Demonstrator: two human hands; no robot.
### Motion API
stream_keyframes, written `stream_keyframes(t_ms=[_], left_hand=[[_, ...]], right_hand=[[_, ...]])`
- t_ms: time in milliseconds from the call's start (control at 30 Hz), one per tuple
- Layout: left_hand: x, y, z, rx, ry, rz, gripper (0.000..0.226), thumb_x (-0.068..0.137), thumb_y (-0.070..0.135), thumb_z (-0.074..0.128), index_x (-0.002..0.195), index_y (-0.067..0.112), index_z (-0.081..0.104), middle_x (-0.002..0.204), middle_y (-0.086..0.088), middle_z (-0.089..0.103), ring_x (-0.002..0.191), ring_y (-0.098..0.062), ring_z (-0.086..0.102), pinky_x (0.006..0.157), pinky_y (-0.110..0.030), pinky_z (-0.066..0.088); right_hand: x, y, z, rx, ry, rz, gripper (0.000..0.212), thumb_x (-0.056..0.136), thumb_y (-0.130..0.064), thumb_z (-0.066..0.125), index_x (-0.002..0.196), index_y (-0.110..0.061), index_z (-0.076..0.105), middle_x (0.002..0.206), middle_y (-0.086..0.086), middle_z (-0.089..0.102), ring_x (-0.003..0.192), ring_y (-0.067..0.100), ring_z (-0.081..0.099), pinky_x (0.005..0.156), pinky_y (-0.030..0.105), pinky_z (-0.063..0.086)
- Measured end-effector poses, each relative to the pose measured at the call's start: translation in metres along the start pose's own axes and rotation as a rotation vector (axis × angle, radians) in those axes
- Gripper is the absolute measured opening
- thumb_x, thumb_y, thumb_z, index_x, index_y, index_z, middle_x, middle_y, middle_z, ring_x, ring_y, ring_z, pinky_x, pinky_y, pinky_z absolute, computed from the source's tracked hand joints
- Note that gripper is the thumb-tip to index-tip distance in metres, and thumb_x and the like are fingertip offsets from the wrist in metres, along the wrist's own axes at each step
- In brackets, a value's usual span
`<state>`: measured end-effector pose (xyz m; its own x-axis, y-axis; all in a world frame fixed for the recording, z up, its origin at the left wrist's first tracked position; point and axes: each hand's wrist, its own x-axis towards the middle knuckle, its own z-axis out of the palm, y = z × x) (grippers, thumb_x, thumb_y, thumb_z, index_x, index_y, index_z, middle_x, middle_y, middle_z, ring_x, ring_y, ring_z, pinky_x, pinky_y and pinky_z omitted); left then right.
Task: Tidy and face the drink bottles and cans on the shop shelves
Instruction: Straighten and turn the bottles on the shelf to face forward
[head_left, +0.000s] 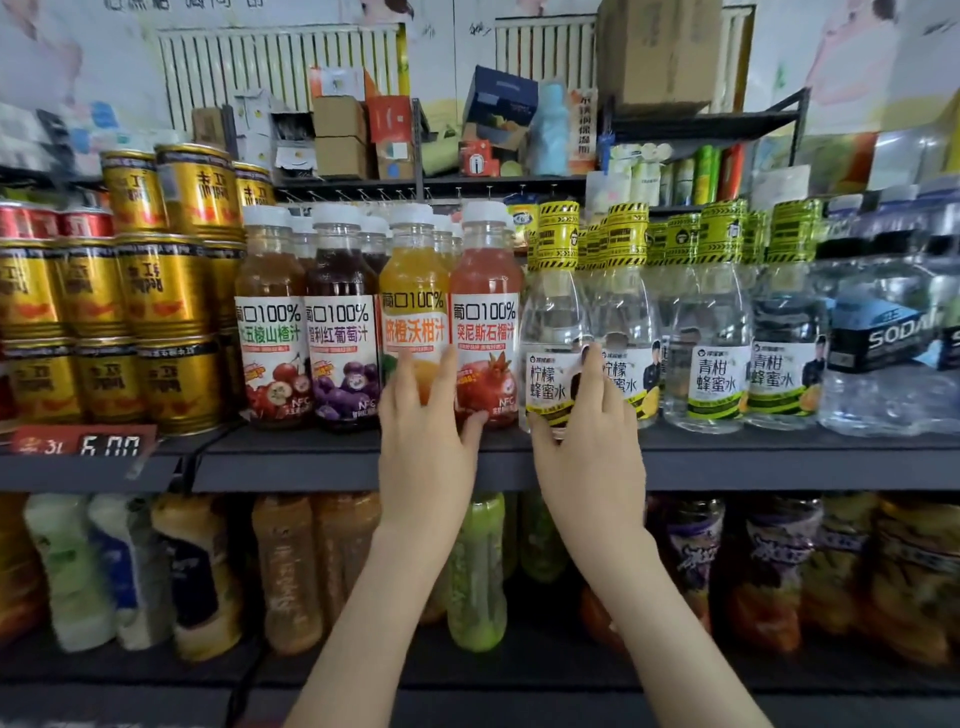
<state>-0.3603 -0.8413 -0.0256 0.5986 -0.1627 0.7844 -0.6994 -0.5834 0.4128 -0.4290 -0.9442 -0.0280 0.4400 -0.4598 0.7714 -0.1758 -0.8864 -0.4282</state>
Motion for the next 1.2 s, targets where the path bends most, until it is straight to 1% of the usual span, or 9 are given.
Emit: stream_keyframes(t_ms=[200,300,400,500,567,667,767,1000,1200], left_hand=[[-0.001,0.012,0.010,-0.010,0.085,-0.010,0.056,0.085,0.026,0.067,0.135,0.014,0.045,0.126,-0.014,0.043,0.119,-0.029,0.039,0.095,-0.037,0.041],[-0.017,0.009,0.008,-0.078,0.265,0.079,0.038,0.084,0.016,0.066,0.120,0.007,0.056,0.110,-0.016,0.050,0.105,-0.026,0.047,0.084,-0.031,0.043],[-0.060,-0.007,0.014,-0.166,0.443,0.211,0.019,0.088,0.009,0.059,0.106,0.006,0.056,0.095,-0.011,0.049,0.088,-0.021,0.049,0.078,-0.021,0.038],[-0.114,-0.028,0.039,-0.199,0.279,0.139,0.018,0.088,0.014,0.057,0.103,0.005,0.052,0.093,-0.011,0.051,0.086,-0.019,0.049,0.081,-0.019,0.037],[-0.140,-0.039,0.062,-0.148,0.105,-0.015,0.026,0.085,0.017,0.064,0.104,0.005,0.050,0.097,-0.012,0.052,0.090,-0.021,0.050,0.086,-0.015,0.033],[-0.159,-0.050,0.088,-0.167,-0.119,-0.303,0.039,0.089,0.024,0.061,0.118,0.003,0.043,0.112,-0.014,0.051,0.105,-0.028,0.052,0.087,-0.022,0.039],[-0.161,-0.050,0.104,-0.237,-0.178,-0.474,0.056,0.092,0.022,0.056,0.138,0.001,0.032,0.135,-0.017,0.045,0.125,-0.029,0.044,0.099,-0.033,0.041],[-0.159,-0.044,0.120,-0.106,-0.113,-0.473,0.054,0.086,0.026,0.066,0.127,0.001,0.043,0.116,-0.015,0.047,0.107,-0.029,0.046,0.081,-0.035,0.046],[-0.161,-0.047,0.114,-0.106,-0.119,-0.426,0.054,0.086,0.028,0.066,0.127,0.002,0.044,0.120,-0.016,0.046,0.109,-0.030,0.047,0.079,-0.032,0.046]], right_hand=[[0.009,-0.011,0.003,-0.026,0.038,0.095,0.084,0.085,-0.030,0.067,0.147,-0.002,0.017,0.131,0.016,0.043,0.118,0.032,0.042,0.099,0.034,0.033],[0.007,-0.009,0.005,-0.019,0.072,0.073,0.082,0.085,-0.031,0.067,0.146,-0.002,0.019,0.130,0.015,0.044,0.117,0.031,0.043,0.097,0.034,0.034],[-0.014,0.001,0.003,0.076,0.239,-0.041,0.063,0.087,-0.025,0.062,0.139,-0.002,0.036,0.122,0.015,0.051,0.112,0.029,0.045,0.094,0.035,0.036],[-0.060,0.022,0.007,0.129,0.389,-0.275,0.036,0.087,-0.012,0.057,0.120,-0.001,0.049,0.104,0.012,0.055,0.094,0.025,0.048,0.085,0.033,0.038],[-0.090,0.042,0.020,0.188,0.280,-0.332,0.028,0.088,-0.009,0.054,0.115,-0.006,0.047,0.099,0.005,0.048,0.089,0.020,0.047,0.080,0.028,0.040],[-0.126,0.070,0.045,0.280,-0.006,-0.190,0.027,0.088,-0.006,0.055,0.114,-0.009,0.048,0.098,-0.002,0.046,0.090,0.015,0.051,0.079,0.026,0.044],[-0.146,0.089,0.059,0.276,-0.200,-0.047,0.025,0.089,-0.004,0.058,0.113,-0.007,0.053,0.098,-0.005,0.047,0.090,0.019,0.057,0.074,0.020,0.044],[-0.152,0.099,0.065,0.219,-0.354,0.128,0.027,0.090,-0.006,0.055,0.117,-0.006,0.053,0.108,0.004,0.054,0.097,0.019,0.056,0.074,0.020,0.042],[-0.159,0.104,0.060,0.251,-0.347,0.192,0.028,0.091,-0.007,0.056,0.119,-0.009,0.053,0.107,0.001,0.054,0.086,0.009,0.053,0.072,0.015,0.039]])
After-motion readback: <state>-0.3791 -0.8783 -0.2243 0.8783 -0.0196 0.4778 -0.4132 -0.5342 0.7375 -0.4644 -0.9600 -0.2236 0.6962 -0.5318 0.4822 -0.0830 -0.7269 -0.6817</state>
